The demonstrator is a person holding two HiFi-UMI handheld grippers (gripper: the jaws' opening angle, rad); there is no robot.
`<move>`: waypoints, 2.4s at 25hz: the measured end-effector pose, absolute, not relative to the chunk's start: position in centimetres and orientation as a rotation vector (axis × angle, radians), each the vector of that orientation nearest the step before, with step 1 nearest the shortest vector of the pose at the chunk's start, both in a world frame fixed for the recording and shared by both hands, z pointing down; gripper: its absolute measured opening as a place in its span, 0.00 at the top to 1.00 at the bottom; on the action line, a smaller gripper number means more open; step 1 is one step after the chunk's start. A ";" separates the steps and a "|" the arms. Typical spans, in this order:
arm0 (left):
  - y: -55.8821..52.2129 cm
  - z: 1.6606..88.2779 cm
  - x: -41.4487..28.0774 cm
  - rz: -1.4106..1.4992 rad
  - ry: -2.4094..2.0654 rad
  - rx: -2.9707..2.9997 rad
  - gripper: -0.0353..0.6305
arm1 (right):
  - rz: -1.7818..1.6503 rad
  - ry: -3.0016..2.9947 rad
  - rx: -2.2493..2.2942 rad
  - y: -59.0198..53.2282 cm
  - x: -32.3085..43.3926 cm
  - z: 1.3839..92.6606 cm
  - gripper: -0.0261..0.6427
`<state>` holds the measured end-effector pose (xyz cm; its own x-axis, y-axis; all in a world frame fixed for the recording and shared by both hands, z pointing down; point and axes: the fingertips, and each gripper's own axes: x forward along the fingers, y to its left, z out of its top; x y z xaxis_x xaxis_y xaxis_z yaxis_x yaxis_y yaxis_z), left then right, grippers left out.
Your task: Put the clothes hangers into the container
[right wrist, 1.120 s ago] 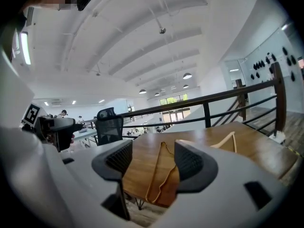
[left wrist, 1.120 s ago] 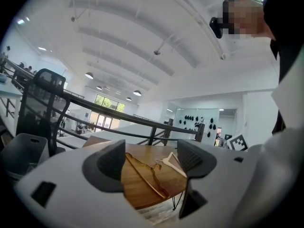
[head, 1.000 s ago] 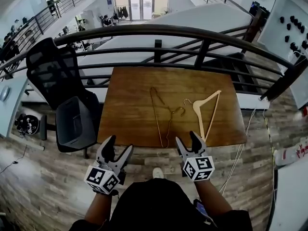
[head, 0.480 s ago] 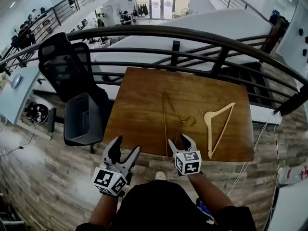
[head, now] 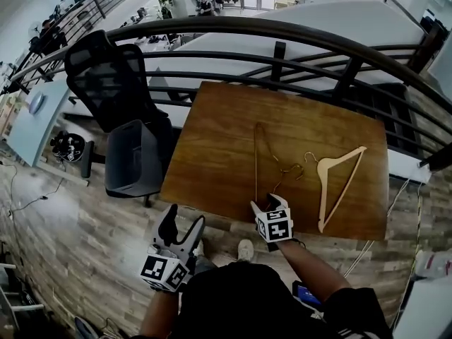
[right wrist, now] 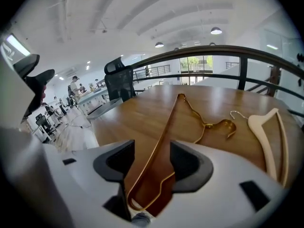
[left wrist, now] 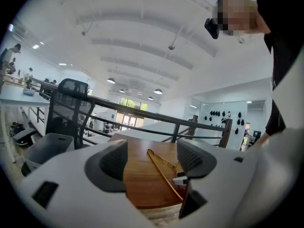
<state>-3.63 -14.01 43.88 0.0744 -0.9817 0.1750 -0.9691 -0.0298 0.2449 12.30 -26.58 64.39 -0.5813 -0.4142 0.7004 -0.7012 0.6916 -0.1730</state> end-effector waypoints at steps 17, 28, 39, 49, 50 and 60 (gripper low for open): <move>-16.6 43.9 -10.3 -0.080 -1.835 2.177 0.45 | 0.668 -1.916 0.996 -29.1 9.9 69.4 0.68; -19.0 44.4 -12.8 -0.111 -1.718 2.223 0.45 | 0.689 -1.859 0.993 -28.6 9.2 69.4 0.93; -18.8 44.4 -15.4 -0.145 -1.738 2.195 0.45 | 0.534 -1.977 1.044 -29.8 5.8 65.2 0.95; -17.2 44.2 -20.4 -0.165 -1.855 2.125 0.45 | 0.365 -2.131 0.907 -29.7 -2.7 61.1 0.95; -16.9 44.2 -21.1 -0.164 -1.871 2.116 0.45 | 0.346 -2.144 0.886 -29.4 -3.7 60.8 0.95; -12.3 44.4 -29.1 -0.097 -2.053 1.960 0.45 | 0.232 -2.259 0.697 -26.6 -13.9 58.0 0.94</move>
<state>-29.05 -12.32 44.44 -0.0236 -0.9854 0.1685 -0.9652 0.0664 0.2530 -13.92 -26.58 58.04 -0.5720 -0.4127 0.7089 -0.5480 0.8353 0.0441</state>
